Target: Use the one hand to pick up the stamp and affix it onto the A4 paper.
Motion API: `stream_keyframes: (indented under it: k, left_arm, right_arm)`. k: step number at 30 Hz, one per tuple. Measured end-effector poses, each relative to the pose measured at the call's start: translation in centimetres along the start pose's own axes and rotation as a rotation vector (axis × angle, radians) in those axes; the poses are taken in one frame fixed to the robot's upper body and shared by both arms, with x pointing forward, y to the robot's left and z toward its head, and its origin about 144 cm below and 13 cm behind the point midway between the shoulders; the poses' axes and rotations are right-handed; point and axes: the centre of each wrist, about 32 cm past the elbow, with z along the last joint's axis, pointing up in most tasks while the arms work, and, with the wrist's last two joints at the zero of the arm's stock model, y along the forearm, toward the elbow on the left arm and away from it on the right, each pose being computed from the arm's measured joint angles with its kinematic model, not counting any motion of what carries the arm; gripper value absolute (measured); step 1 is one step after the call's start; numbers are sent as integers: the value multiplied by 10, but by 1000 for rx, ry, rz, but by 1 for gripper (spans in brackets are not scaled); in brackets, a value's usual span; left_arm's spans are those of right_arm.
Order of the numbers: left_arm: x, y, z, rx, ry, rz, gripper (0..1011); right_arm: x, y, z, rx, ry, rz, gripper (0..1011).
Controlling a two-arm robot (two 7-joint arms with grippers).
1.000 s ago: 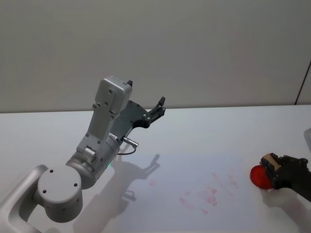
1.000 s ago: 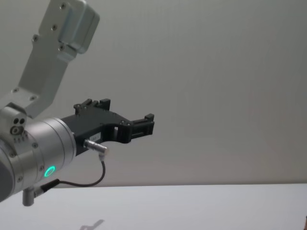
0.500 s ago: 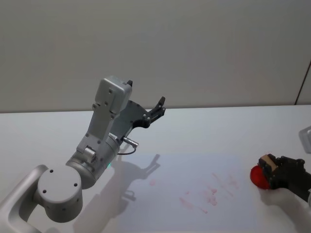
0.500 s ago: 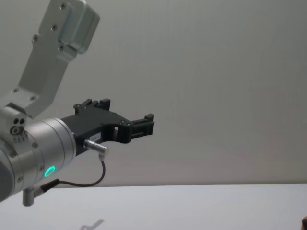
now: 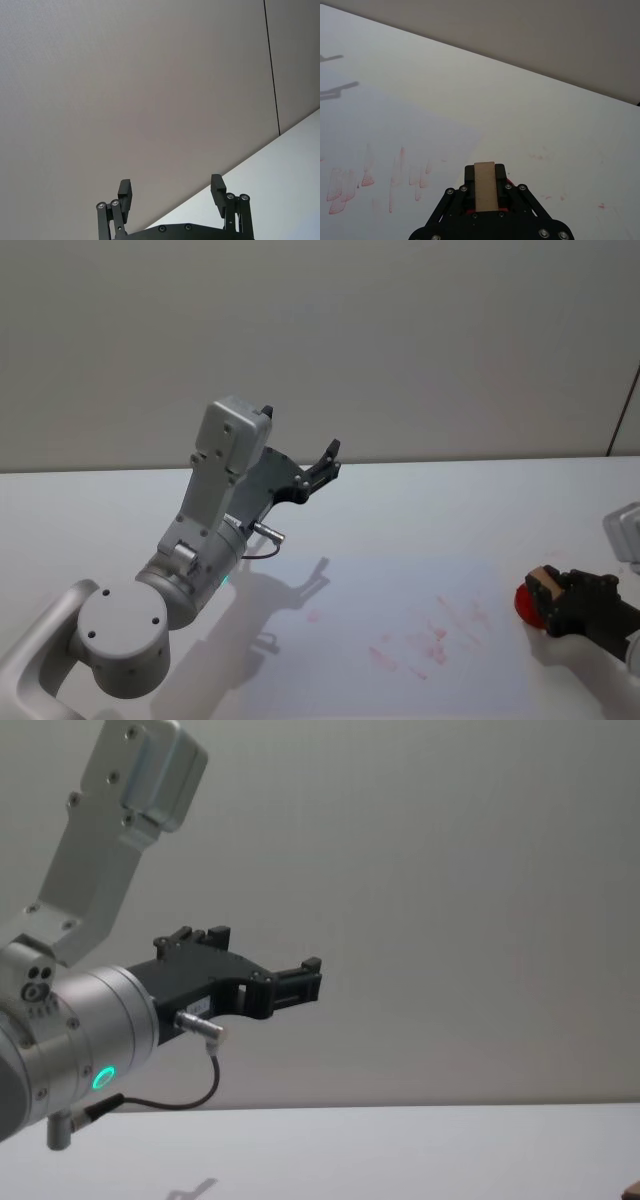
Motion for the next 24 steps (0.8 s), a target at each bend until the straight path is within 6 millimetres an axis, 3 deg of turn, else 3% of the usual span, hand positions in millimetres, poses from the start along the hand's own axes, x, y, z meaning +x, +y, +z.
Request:
stream_keyframes:
  k: [24]
  left_arm:
    - [0,0,0,0,0,0,1001]
  right_arm:
    - [-5,6,-1,-26,8,2,216]
